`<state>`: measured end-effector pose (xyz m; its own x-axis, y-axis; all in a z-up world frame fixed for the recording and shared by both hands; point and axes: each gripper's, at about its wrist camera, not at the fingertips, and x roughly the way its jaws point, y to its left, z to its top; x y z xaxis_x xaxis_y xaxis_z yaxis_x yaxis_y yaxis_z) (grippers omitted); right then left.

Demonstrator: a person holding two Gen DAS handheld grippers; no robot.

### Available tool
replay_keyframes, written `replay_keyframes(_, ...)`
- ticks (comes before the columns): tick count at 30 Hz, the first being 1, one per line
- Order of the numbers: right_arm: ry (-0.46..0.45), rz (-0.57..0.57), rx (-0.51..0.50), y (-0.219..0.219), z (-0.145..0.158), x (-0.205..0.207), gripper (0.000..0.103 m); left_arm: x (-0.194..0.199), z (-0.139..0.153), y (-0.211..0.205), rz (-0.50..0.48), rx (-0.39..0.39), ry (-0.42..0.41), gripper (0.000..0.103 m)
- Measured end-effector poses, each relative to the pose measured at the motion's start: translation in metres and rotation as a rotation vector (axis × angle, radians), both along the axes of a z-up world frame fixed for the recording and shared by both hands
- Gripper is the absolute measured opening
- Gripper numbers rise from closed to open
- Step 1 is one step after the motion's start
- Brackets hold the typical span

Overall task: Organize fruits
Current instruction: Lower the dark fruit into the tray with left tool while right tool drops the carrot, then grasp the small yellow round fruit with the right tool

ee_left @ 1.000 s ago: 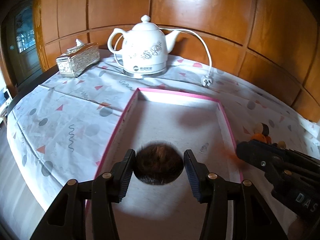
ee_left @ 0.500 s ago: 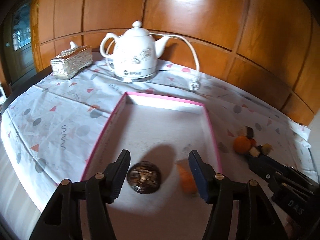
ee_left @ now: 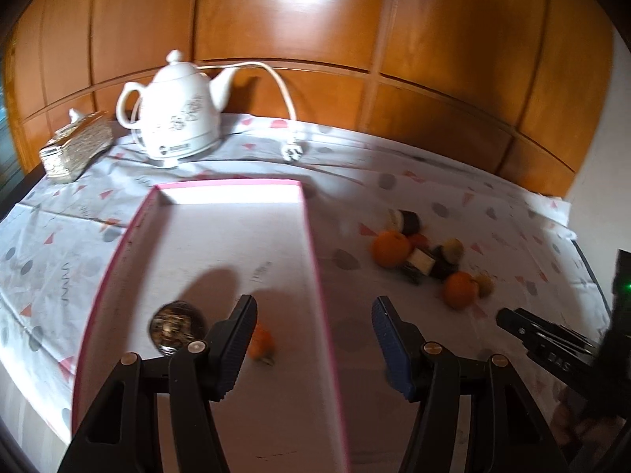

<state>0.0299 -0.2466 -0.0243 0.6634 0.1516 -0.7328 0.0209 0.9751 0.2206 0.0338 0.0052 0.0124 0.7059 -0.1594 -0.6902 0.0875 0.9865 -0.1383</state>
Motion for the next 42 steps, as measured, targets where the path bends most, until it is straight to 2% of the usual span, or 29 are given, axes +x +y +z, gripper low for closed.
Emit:
replay_keyframes(8,-0.007,-0.019,-0.042,-0.007,-0.008,0.014,0.036,-0.004,-0.007,-0.033,-0.106,0.009,0.027,0.061)
replay_keyframes(16,-0.018,0.006,-0.068,-0.01,-0.011,0.034,0.036,-0.002,-0.016,-0.051,-0.151,0.018,0.052,0.061)
replay_keyframes(21,-0.015,0.042,-0.101,-0.005,-0.016,0.048,0.034,0.0,-0.02,-0.056,-0.165,0.008,0.064,0.061)
replay_keyframes(22,-0.015,0.049,-0.108,-0.004,-0.017,0.05,0.032,0.001,-0.02,-0.058,-0.167,0.009,0.065,0.061)
replay_keyframes(23,-0.014,0.053,-0.117,-0.003,-0.018,0.053,0.026,0.002,-0.021,-0.06,-0.173,0.007,0.067,0.061)
replay_keyframes(24,-0.012,0.053,-0.118,-0.003,-0.019,0.053,0.025,0.003,-0.021,-0.061,-0.178,0.003,0.069,0.061)
replay_keyframes(26,-0.018,0.05,-0.114,-0.005,-0.018,0.053,0.025,0.005,-0.021,-0.065,-0.19,-0.005,0.073,0.061)
replay_keyframes(29,-0.035,0.003,-0.158,-0.012,-0.015,0.046,0.025,0.01,-0.022,-0.073,-0.21,-0.01,0.075,0.061)
replay_keyframes(36,-0.012,-0.055,-0.209,-0.035,-0.019,0.036,0.025,0.026,-0.029,-0.095,-0.248,-0.032,0.098,0.061)
replay_keyframes(42,-0.026,-0.061,-0.175,-0.041,-0.022,0.034,0.025,0.038,-0.031,-0.117,-0.267,-0.034,0.098,0.061)
